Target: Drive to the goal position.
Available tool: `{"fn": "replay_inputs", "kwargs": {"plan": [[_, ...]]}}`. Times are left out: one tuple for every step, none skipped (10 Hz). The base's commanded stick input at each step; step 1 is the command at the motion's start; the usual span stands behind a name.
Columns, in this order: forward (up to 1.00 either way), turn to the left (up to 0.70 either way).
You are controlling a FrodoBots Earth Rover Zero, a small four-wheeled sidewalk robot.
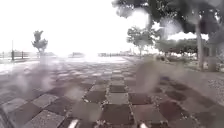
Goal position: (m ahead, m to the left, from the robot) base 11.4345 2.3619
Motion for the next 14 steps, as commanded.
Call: {"fn": "replay_inputs", "kwargs": {"plan": [[0.7, 0.0], [0.7, 0.0], [0.7, 0.0], [0.7, 0.0], [0.7, 0.0], [0.7, 0.0], [0.7, 0.0], [0.7, 0.0], [0.7, 0.0], [0.7, 0.0], [0.7, 0.0], [0.7, 0.0], [0.7, 0.0], [0.7, 0.0]]}}
